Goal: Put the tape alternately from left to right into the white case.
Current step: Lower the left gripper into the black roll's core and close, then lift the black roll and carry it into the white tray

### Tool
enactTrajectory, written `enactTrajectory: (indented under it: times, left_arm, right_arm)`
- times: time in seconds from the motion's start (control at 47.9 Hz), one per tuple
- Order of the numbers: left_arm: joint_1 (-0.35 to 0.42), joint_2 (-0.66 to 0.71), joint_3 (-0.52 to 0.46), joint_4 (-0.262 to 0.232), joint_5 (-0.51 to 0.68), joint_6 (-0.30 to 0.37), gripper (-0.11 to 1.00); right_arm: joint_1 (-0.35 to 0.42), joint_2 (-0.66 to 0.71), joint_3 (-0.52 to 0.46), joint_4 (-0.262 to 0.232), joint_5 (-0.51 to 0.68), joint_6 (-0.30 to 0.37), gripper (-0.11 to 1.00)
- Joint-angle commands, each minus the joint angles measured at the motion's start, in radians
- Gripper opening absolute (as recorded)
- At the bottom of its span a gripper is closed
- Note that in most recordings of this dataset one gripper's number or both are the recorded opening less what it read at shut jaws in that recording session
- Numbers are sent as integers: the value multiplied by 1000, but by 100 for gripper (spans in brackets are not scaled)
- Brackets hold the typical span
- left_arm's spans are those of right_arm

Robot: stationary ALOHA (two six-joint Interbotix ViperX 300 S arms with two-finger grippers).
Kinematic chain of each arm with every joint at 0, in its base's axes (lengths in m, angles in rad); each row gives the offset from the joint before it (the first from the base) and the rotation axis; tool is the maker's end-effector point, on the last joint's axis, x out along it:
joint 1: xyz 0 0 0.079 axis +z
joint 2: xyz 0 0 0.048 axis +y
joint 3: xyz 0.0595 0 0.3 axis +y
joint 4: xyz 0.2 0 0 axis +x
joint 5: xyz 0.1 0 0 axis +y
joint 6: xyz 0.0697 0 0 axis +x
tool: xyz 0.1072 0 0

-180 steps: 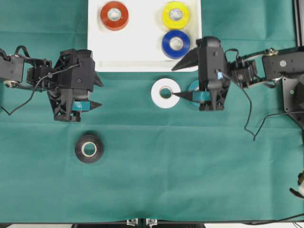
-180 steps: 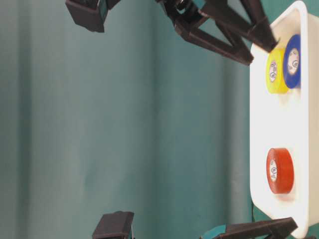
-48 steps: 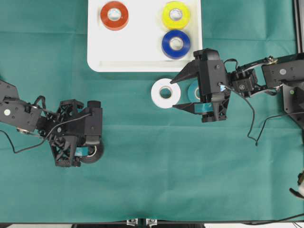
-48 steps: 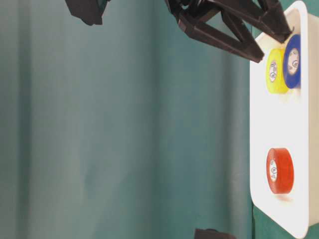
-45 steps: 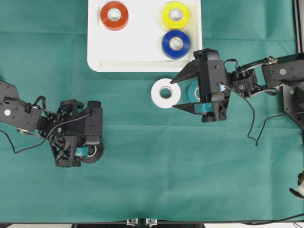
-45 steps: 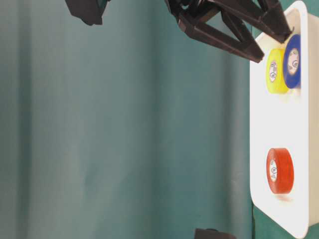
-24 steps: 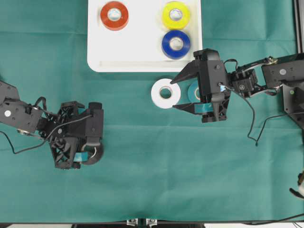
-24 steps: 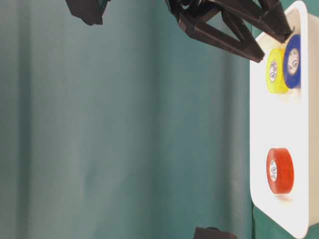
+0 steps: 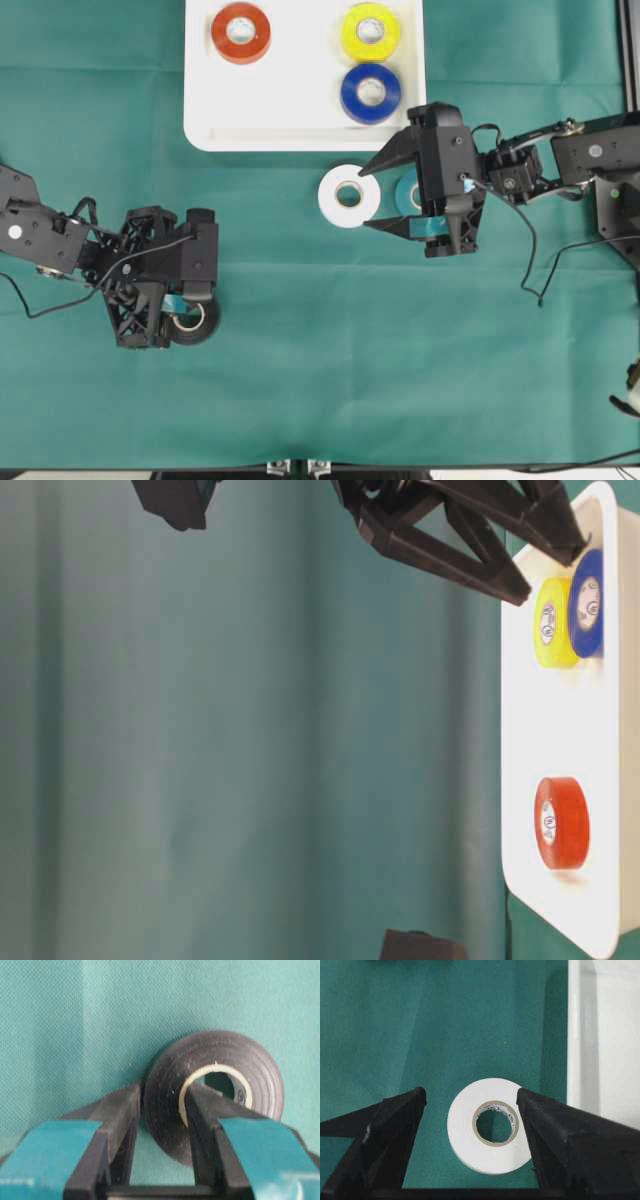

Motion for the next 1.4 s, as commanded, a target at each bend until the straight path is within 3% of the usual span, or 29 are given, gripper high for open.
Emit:
enactTrajectory:
  times: [0.0, 0.355, 0.626, 0.876, 1.377]
  left_arm:
    - [5, -26, -12, 3, -3, 2, -5]
    - [12, -129, -55, 5, -3, 8, -5]
    - [77, -236, -64, 5, 14, 91, -5]
    - [150, -253, -61, 5, 32, 156, -5]
    - [393, -244, -58, 5, 15, 437, -5]
  right_arm:
    - [2, -6, -9, 0, -8, 2, 79]
    - [3, -6, -12, -2, -8, 0, 79]
    - [2, -6, -12, -2, -8, 0, 79]
    - [2, -6, -14, -2, -8, 0, 79]
    - [2, -6, -12, -2, -8, 0, 79]
